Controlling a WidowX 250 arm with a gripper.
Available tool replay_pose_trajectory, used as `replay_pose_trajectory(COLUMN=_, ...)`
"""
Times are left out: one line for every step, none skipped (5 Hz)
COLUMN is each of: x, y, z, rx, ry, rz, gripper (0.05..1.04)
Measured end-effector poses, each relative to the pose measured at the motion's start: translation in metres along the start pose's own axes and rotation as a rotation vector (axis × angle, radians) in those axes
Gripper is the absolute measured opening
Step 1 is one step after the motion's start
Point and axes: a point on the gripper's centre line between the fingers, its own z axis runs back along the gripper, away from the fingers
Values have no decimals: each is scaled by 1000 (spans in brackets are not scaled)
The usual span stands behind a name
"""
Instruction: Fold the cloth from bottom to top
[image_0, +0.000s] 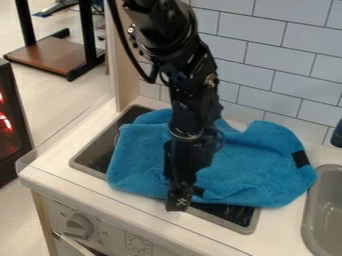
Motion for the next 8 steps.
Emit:
replay_pose_trajectory(x=10, y=0, z=-4, rx=4, ry=8, rz=-23, gripper=934)
replay_pose_trajectory(x=12, y=4, z=-5, rx=16, ry=12, rz=-12, gripper=625)
replay_pose_trajectory(x=10, y=5, z=-6, rx=20, ry=21, rz=-3, gripper=336)
replay_pose_trajectory(x=9, y=5, z=-6, rx=20, ry=27, rz=11, gripper=160)
replay_pose_trajectory(x=8, y=5, z=-6, rx=17, ry=33, rz=22, gripper=81)
replay_pose_trajectory(x=8, y=4, z=-5, rx=16, ry=36, rz=21, gripper=68)
replay_pose_trajectory(x=5, y=5, z=12, rx=53, ry=15, rz=18, gripper=68)
replay_pose_trajectory(x=4, y=2, z=22, rx=29, ry=14, rz=24, gripper=68)
